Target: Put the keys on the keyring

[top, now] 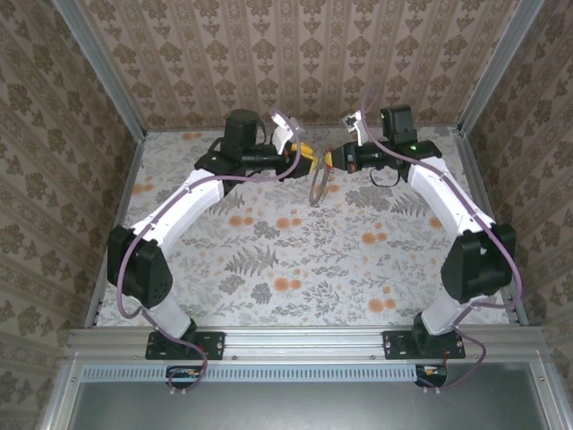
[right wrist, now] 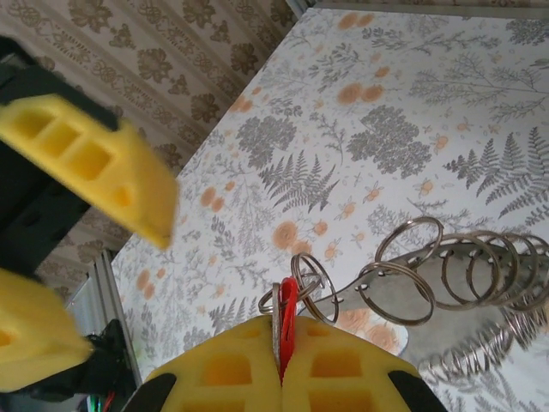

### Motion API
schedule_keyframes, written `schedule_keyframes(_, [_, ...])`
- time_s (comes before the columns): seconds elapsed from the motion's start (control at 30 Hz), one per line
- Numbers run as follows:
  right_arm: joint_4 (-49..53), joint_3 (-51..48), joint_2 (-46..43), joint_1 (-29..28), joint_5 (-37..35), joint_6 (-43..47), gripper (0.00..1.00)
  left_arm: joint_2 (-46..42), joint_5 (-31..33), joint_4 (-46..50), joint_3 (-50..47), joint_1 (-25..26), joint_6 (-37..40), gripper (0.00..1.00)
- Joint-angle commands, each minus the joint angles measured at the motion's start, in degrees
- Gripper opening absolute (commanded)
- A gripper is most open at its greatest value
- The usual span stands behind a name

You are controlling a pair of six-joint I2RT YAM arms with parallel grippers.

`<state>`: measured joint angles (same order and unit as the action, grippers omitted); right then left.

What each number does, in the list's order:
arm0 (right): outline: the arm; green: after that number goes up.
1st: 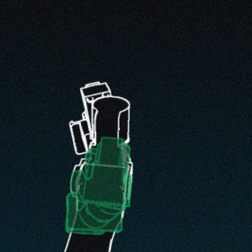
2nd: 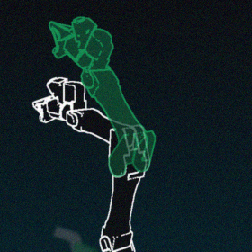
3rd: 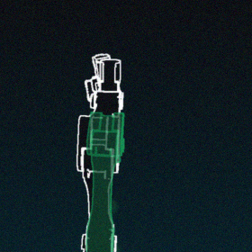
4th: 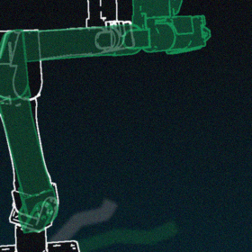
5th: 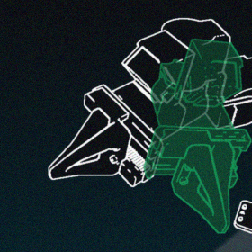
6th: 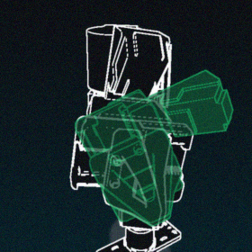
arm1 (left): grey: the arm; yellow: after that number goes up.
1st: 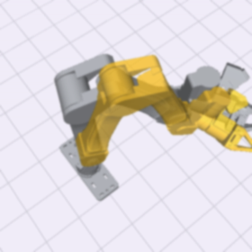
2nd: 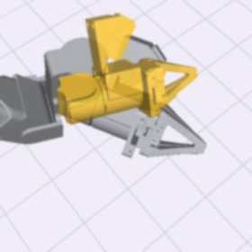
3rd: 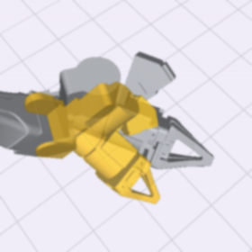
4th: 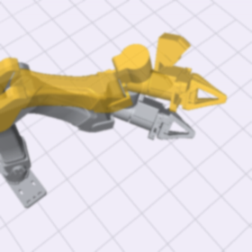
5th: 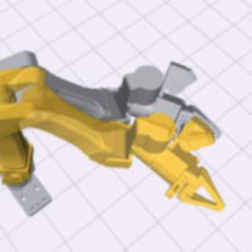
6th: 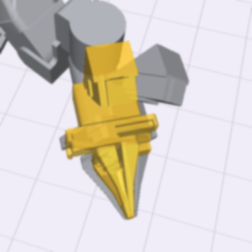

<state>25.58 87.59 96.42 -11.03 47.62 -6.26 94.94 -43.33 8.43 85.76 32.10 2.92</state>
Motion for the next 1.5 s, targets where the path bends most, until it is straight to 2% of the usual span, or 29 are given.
schedule_keyframes(0.0, [-3.33,5.33,5.42,-0.29,2.2,-1.53,0.0,-3.59,0.96,-3.61,-1.21,-1.36,-2.61,0.4])
schedule_keyframes(0.3, [-2.56,20.92,20.36,-0.55,5.02,-4.09,0.0,-5.59,2.37,-3.92,-3.82,-4.29,-3.6,0.42])
schedule_keyframes(0.43, [-2.7,23.18,24.17,-1.23,5.17,-5.15,0.0,-6.31,2.46,-4.29,-4.69,-5.1,-4.06,0.42])
schedule_keyframes(0.63, [-8.23,13.36,24.08,-1.63,4.55,-7.4,0.0,-6.91,2.52,-5.0,-6.02,-5.23,-4.87,0.42])
schedule_keyframes(0.87, [-15.71,-1.01,17.82,-1.63,3.74,-10.08,0.0,-7.38,2.24,-6.36,-7.0,-4.8,-6.16,0.42])
schedule_keyframes(1.47, [-18.6,-14.99,13.36,-1.98,4.24,-10.38,0.0,-6.97,2.57,-5.96,-6.07,-3.03,-6.32,0.43])
